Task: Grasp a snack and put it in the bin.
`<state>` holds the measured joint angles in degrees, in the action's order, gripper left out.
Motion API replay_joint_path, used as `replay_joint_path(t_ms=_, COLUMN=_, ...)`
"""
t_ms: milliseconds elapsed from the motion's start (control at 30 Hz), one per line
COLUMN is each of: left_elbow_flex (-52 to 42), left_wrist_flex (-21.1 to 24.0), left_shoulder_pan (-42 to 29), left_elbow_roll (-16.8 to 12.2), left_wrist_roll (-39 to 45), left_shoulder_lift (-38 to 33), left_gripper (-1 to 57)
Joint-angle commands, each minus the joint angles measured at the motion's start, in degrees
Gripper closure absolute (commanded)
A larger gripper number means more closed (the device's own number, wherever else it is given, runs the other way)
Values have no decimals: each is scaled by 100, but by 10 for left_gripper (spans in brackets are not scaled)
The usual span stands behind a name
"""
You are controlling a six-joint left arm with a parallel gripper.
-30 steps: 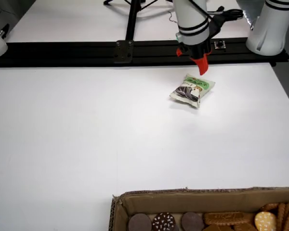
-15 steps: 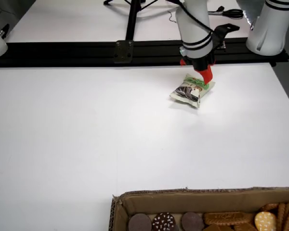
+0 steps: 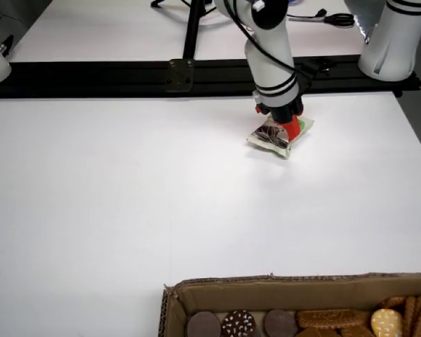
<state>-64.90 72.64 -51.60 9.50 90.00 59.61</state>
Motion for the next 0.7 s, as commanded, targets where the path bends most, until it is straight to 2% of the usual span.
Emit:
replay_joint_path(t_ms=33, left_elbow_flex=11, left_wrist_flex=4, left_shoulder_pan=4, left_elbow_roll=41, left_wrist_roll=0, left_shoulder_lift=48, left_gripper=-2)
replay_joint_path(t_ms=500, left_elbow_flex=245, left_wrist_flex=3, left_shoulder_pan=-82, left_elbow_roll=275, left_wrist_roll=0, left_shoulder_lift=337, left_gripper=6)
replay_joint_path(t_ms=700, left_elbow_flex=366, left_wrist_flex=-3, left_shoulder_pan=-124, left_elbow_roll=321, left_wrist_roll=0, left_shoulder_lift=441, left_gripper=38)
